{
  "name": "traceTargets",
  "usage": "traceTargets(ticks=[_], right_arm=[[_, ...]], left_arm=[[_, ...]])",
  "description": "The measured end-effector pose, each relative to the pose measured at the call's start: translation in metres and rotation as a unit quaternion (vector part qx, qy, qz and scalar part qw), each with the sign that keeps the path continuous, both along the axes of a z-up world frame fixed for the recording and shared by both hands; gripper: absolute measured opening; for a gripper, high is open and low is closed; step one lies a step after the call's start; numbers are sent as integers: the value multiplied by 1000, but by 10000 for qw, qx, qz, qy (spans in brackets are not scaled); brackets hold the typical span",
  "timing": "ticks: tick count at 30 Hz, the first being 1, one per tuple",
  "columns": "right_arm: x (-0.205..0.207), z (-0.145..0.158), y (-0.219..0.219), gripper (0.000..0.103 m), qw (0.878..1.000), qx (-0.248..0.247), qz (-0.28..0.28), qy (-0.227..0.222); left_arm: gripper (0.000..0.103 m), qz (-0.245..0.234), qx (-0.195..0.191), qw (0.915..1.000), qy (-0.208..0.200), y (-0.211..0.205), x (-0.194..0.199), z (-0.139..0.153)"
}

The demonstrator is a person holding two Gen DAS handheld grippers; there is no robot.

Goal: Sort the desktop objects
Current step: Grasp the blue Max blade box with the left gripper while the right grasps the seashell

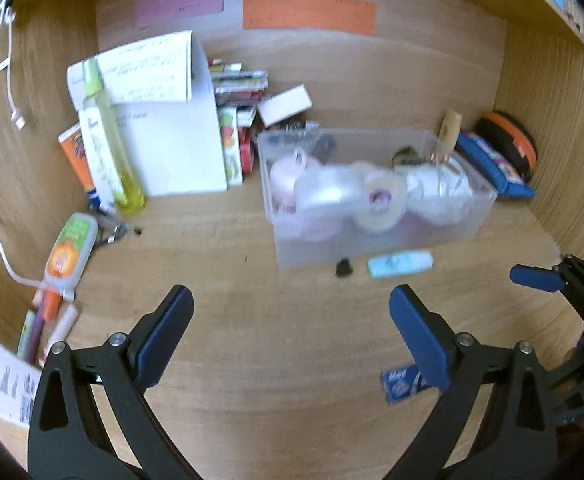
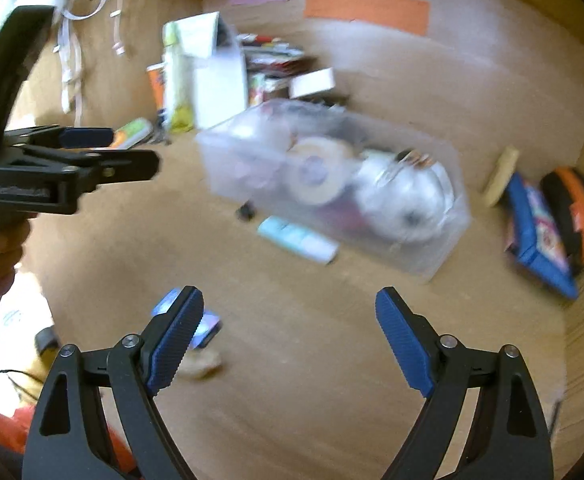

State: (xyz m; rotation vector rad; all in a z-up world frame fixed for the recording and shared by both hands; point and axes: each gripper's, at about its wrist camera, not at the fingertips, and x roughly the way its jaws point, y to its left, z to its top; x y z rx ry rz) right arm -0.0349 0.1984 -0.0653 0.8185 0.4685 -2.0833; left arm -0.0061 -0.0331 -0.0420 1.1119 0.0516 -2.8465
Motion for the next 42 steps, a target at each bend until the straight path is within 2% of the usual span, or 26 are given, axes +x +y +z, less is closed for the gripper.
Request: traceTargets(ticks=[5,8,15,19,25,31,36,39,42], right_arm=[[23,-14,1,86,9986,-161,412,-301],[34,-25,-4,82,9980,-66,539,-334],[42,-40,-14,49,9968,98,703,-374],[45,-42,-17,37,9966,159,769,-266],[46,-38,-10,37,9970,235,736,-50],[20,-24,27,37,9998,144,128,67],[-3,-11,57,38,9994,-33,-334,47],[-10,-9,65,37,9989,-117,-453,-20],[-14,-9,63,37,9988,-148,-461,-69]], left_arm=[[99,46,67,9999,-124,1,18,-15],[99,72,105,9997,-185,2,25,-22],[100,60,230,9990,-381,8,32,-36],[100,-39,261,9988,-418,14,32,-38],[100,-251,302,9977,-550,30,26,-42],[99,-558,127,9962,-657,59,15,-49],[99,-587,-202,9959,-657,78,10,-56],[98,-585,-248,9957,-667,82,10,-59],[80,-585,-212,9949,-792,85,9,-63]])
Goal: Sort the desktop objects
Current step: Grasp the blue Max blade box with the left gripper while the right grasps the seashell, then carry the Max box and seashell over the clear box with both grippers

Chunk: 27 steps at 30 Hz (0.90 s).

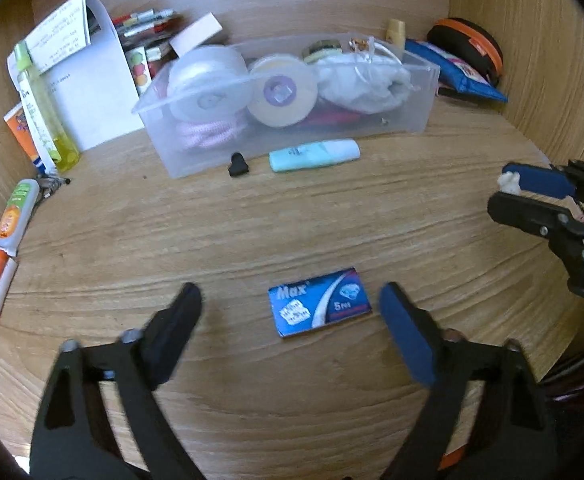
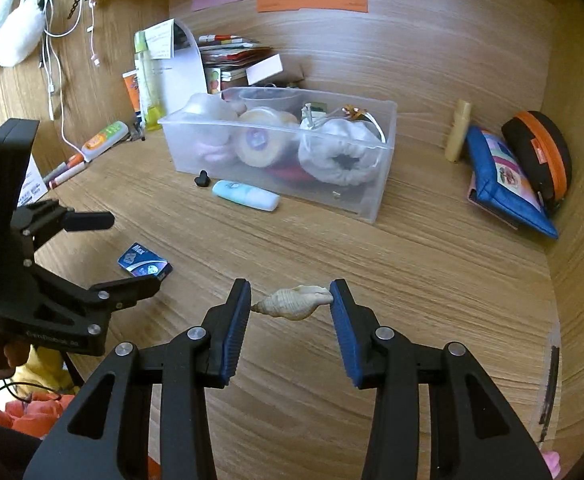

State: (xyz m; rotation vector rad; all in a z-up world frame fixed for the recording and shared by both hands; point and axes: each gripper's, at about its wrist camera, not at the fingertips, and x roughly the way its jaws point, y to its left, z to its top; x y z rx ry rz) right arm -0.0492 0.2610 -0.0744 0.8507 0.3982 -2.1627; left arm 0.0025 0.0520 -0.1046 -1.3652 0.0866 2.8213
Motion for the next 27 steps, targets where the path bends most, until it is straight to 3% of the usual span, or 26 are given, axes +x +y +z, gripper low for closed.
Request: traceTargets(ticks=[3,5,16,22,27], right_arm=[[1,-1,-4,38,10000,-11,57,-3],[1,-2,-7,38,9999,-22,112,-8],[0,7,-25,38,9996,-41,259,57],[-10,19,-33,38,9995,-134,298,51],[-13,38,-40,38,9982,-298,415,298]], left_arm=[[68,-33,151,9999,1,0,1,0],[51,-68,195,9998,40,0,3,0],[50,92,333,9991,254,-17,4,7],[50,190,411,9973,581,-31,3,32],[50,232,435,9947,897,-40,1,59]])
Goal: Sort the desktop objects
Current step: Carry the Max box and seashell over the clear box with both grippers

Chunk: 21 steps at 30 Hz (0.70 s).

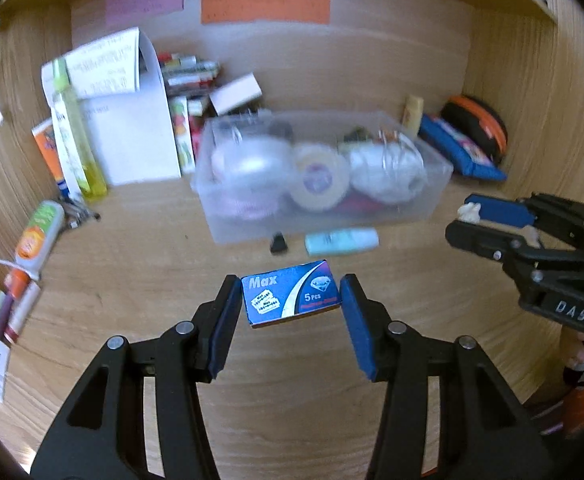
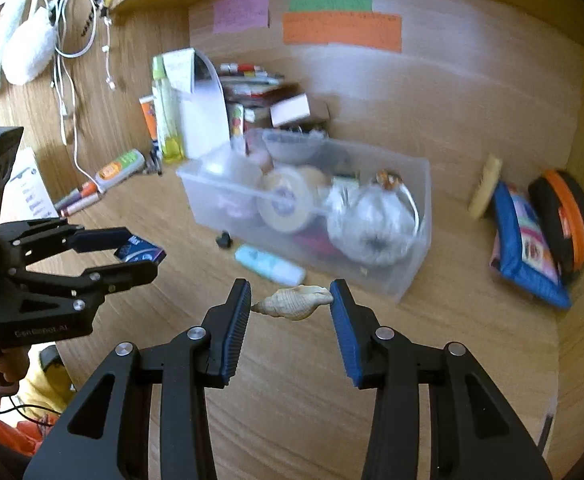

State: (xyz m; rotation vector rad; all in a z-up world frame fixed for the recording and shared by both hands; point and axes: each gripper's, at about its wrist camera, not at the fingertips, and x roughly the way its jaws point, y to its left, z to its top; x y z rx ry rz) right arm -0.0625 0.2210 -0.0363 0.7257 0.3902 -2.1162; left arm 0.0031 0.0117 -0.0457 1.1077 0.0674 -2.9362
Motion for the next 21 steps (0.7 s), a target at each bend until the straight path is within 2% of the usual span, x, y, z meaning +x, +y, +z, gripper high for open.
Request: traceTargets(ticks=[7,13,21], right_arm=[[-12,19,-14,38,9997,-99,78,208],[-31,29,-24,38,9997,-165,82,155],[-57,42,-38,38,9998,-128,23,159]], left_arm=[[50,45,23,9994,331,-9,-14,31],[50,24,71,9988,475,-13,-33,49],[50,4,200,9987,473,-25,-68,64]])
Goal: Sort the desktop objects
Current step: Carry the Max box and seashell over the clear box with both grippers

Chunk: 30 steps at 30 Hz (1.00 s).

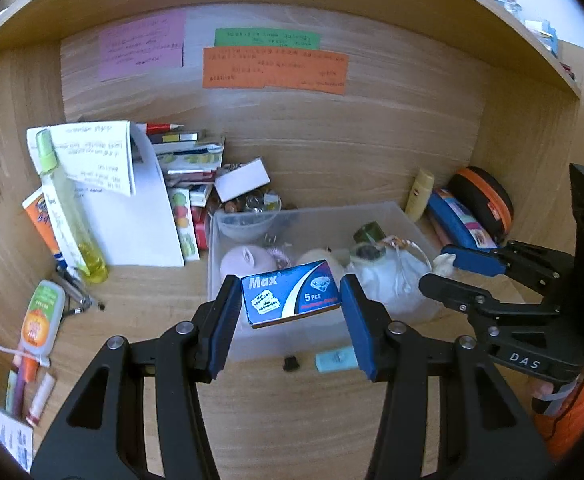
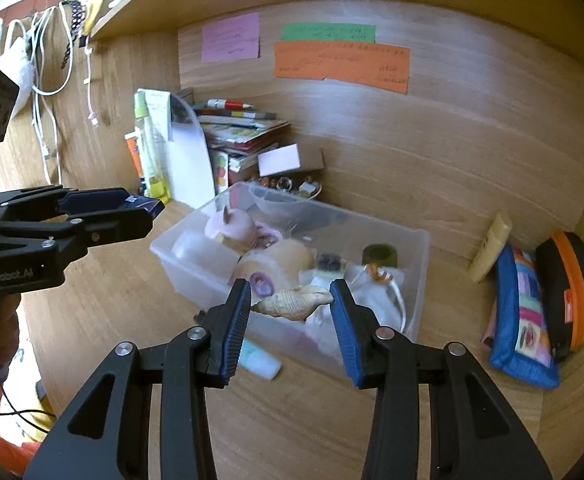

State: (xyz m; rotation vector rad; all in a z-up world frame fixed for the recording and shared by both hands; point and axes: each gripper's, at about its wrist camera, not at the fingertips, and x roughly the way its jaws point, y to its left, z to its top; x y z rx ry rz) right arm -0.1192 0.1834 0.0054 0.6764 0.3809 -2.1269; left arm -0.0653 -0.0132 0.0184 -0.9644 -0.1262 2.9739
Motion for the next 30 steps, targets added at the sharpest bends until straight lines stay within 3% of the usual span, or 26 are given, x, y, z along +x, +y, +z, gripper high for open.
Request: traceTargets(ticks=[19,30], right_arm=[[-77,-19,-21,38,9957,552,-677,-302],[-88,-28,-34,38,9946,687,-729,-280]], left_arm=[[50,-239,78,9977,-634,2,-91,-28],[50,-191,89,9961,-859,-3,-109,-47]])
